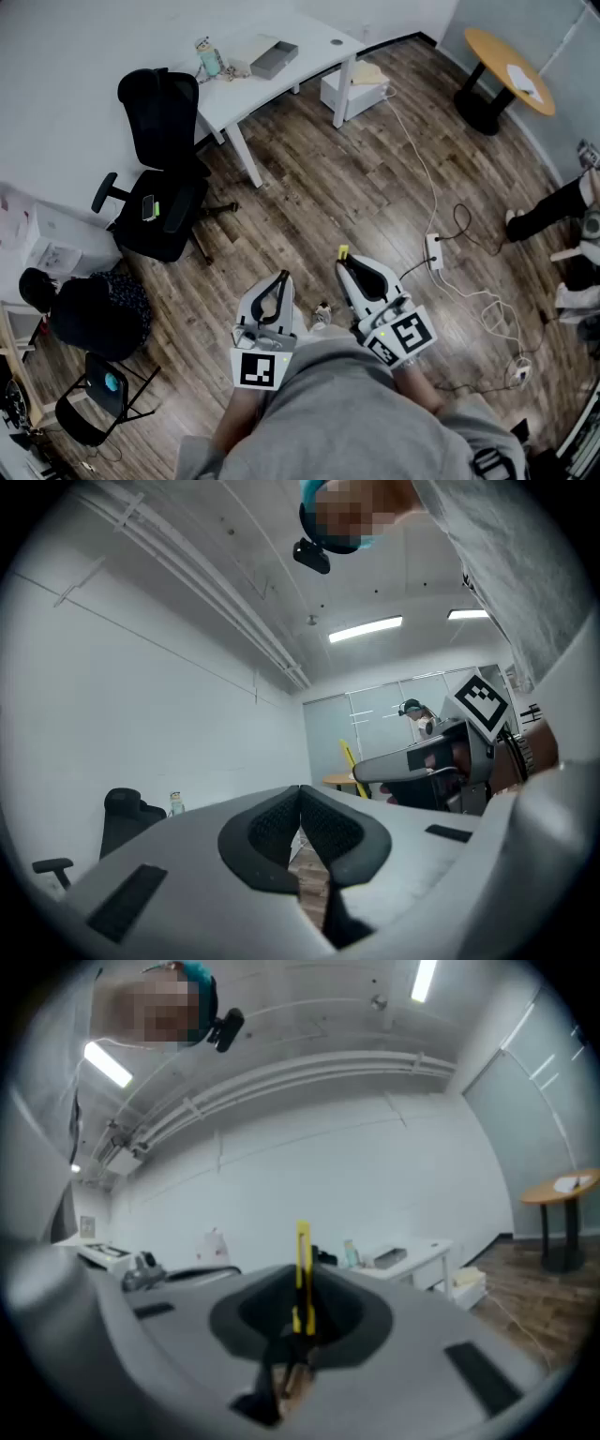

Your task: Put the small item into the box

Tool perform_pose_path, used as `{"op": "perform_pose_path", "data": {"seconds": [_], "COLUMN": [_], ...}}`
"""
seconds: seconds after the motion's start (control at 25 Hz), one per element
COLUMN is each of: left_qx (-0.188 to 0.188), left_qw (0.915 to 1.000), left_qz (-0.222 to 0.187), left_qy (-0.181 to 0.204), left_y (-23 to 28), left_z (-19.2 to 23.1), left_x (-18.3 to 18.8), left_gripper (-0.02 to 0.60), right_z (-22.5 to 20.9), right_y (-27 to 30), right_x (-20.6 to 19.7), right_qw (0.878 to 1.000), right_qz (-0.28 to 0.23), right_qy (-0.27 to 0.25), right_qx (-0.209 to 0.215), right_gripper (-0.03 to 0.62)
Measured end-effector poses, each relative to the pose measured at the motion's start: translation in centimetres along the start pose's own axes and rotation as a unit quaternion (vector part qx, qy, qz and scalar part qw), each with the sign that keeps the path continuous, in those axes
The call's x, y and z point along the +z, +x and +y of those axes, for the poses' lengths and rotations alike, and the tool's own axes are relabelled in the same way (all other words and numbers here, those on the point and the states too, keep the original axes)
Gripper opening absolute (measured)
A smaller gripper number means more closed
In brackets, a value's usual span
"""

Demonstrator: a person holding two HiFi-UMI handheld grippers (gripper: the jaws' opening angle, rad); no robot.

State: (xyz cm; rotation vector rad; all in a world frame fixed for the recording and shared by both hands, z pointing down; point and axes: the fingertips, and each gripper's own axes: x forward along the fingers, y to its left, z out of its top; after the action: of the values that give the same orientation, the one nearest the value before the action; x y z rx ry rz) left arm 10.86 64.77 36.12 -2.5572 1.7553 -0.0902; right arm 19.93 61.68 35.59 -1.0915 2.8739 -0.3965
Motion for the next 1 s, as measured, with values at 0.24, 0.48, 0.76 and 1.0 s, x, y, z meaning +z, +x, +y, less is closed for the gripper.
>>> {"op": "perform_pose_path", "data": {"seconds": [0.24,0.48,0.76,1.0], "left_qx": [0.004,0.002,-0.013,-0.024], "left_qw": [1.0,0.9999,0.9995,0.9992], "left_qz": [-0.002,-0.007,-0.014,-0.02], "left_qy": [0.002,-0.011,-0.024,-0.026], "left_y": [0.5,1.4,2.7,3.9], "left_z": [-0.1,-0.4,-1.7,-2.2], "left_x": [0.2,0.4,0.6,0.8], "left_gripper": [0.032,0.032,0.032,0.032], "right_z": [-0.7,-1.7,-2.6,-3.5], "right_y": [-0.3,-0.9,-2.6,-2.8], "right_x": [0.1,0.4,0.4,0.3], "right_qw": [1.0,1.0,1.0,0.999], "right_qz": [0.0,-0.002,-0.004,-0.004], "right_qy": [-0.005,-0.009,-0.007,-0.007], "right_qx": [-0.003,-0.012,-0.026,-0.037], "right_gripper": [0.072,0.072,0.072,0.072]}}
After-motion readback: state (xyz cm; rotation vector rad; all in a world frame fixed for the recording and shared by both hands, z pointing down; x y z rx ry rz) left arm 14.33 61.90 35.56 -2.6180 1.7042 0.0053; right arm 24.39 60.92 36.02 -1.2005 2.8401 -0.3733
